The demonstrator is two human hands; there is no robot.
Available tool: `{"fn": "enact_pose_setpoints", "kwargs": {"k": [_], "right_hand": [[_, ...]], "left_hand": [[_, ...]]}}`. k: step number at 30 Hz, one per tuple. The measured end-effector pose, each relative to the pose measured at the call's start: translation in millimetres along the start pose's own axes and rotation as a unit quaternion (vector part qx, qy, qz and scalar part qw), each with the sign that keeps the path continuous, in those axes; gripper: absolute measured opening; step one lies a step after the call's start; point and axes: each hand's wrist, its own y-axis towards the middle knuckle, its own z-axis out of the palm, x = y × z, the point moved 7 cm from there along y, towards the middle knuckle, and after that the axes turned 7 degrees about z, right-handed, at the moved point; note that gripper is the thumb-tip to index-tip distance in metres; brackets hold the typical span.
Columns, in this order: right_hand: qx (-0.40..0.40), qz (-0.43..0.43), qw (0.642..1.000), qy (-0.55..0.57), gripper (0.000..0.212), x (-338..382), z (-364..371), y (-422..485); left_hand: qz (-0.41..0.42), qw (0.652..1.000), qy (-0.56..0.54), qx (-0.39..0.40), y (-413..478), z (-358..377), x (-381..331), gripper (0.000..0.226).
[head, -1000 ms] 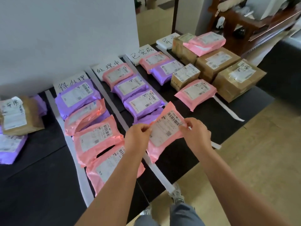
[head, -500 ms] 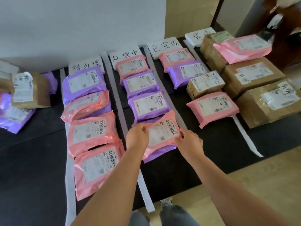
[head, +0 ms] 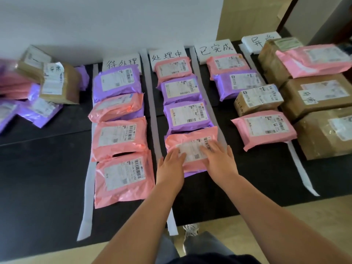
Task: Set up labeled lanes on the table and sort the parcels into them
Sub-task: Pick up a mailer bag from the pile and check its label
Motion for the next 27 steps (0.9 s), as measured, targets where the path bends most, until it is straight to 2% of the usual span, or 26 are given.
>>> {"fn": "enact_pose_setpoints", "kwargs": {"k": [2,5,10,13,18,22,27], "right_hand": [[0.020,0.000,1.000,-0.007,0.061,-1,5,1],[0.032,0.001,0.999,-0.011,0.064,0,5,0],[0.028,0.001,0.999,-0.016,0.064,3,-3,-2],[-0.003,0.014,1.000,-0.005,0.060,5,-11,-8],[-0.084,0.015,0.996,0.011,0.051,27,-36,-20],[-0.125,-0.029,0.992,0.008,0.044,71,-49,-29],[-0.164,-0.066,0.984,0.011,0.049,145,-55,-55]], "left_hand": [[-0.004,0.999,0.007,0.034,-1,6,2,0.067],[-0.002,0.999,0.005,0.044,-3,8,3,0.074],[0.009,0.999,-0.038,0.027,-8,5,2,0.068],[0.008,0.998,-0.067,0.008,-17,2,7,0.061],[-0.019,0.997,-0.056,-0.054,-35,-26,22,0.067],[-0.051,0.991,-0.078,-0.098,-61,-59,45,0.060],[-0.093,0.980,-0.122,-0.125,-112,-87,95,0.061]]}}
